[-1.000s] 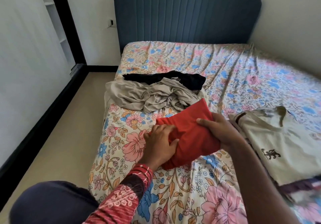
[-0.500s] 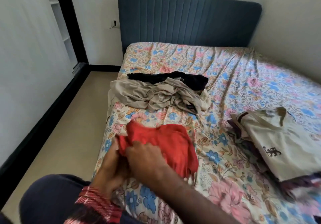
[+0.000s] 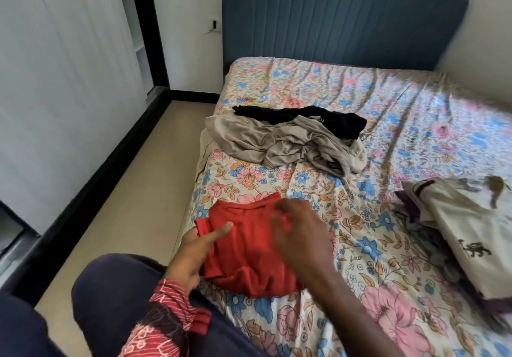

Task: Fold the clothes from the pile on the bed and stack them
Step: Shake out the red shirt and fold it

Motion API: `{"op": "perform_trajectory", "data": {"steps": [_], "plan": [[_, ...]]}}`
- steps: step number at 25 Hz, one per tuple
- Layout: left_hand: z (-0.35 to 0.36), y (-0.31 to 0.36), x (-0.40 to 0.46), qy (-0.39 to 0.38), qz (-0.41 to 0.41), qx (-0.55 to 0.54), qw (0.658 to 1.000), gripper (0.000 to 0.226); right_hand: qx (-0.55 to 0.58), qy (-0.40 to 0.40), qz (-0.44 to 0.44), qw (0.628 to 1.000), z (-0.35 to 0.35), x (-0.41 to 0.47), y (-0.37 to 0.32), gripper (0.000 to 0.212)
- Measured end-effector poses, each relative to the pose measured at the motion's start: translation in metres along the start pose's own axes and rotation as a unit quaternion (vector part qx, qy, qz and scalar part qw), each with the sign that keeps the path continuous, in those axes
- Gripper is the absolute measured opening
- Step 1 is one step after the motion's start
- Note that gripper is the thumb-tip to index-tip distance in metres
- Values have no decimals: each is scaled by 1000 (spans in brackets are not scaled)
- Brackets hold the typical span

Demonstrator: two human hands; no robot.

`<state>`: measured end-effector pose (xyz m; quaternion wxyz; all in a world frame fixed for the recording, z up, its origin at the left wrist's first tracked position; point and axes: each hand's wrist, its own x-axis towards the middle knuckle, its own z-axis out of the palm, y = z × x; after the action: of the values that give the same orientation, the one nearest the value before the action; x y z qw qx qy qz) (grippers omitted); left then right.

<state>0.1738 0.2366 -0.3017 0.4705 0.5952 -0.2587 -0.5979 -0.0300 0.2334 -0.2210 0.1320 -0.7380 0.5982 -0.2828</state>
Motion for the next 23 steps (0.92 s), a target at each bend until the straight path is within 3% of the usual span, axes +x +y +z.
{"op": "perform_trajectory", "data": {"steps": [1, 3, 5, 6, 8, 10, 12, 13, 15, 16, 19, 21, 23], "plan": [[7, 0, 0, 31, 12, 16, 999, 87, 28, 38, 90, 995, -7, 5, 27, 26], [27, 2, 0, 111, 43, 130, 984, 90, 73, 2, 227, 971, -5, 17, 71, 60], [41, -4, 3, 170, 62, 242, 953, 72, 81, -61, 252, 962, 11, 26, 92, 75], [42, -7, 5, 178, 83, 251, 948, 57, 89, -78, 236, 965, 17, 30, 94, 63], [29, -9, 12, 140, 120, 145, 972, 30, 128, -73, 183, 972, 19, 38, 88, 20], [9, -7, 19, 89, 109, 6, 990, 20, 165, -36, 125, 978, 17, 47, 79, 17], [-7, -8, 34, 113, 81, -44, 989, 11, 183, -13, 115, 976, 19, 57, 70, 16], [-12, -10, 41, 137, 65, -42, 988, 9, 143, -20, 126, 981, 21, 60, 67, 26], [-14, -12, 41, 157, 43, -24, 986, 23, 49, -97, 174, 979, 28, 63, 68, 61], [-13, -10, 36, 151, 41, -25, 987, 29, 47, -141, 196, 969, 28, 65, 67, 69], [-8, -4, 25, 87, 62, -24, 994, 39, 165, -237, 230, 929, 25, 73, 58, 57], [-4, -5, 19, 43, 87, -11, 995, 56, 230, -264, 222, 910, 29, 73, 54, 41], [-3, -7, 20, 47, 111, -1, 993, 67, 282, -265, 193, 902, 33, 71, 52, 26]]}}
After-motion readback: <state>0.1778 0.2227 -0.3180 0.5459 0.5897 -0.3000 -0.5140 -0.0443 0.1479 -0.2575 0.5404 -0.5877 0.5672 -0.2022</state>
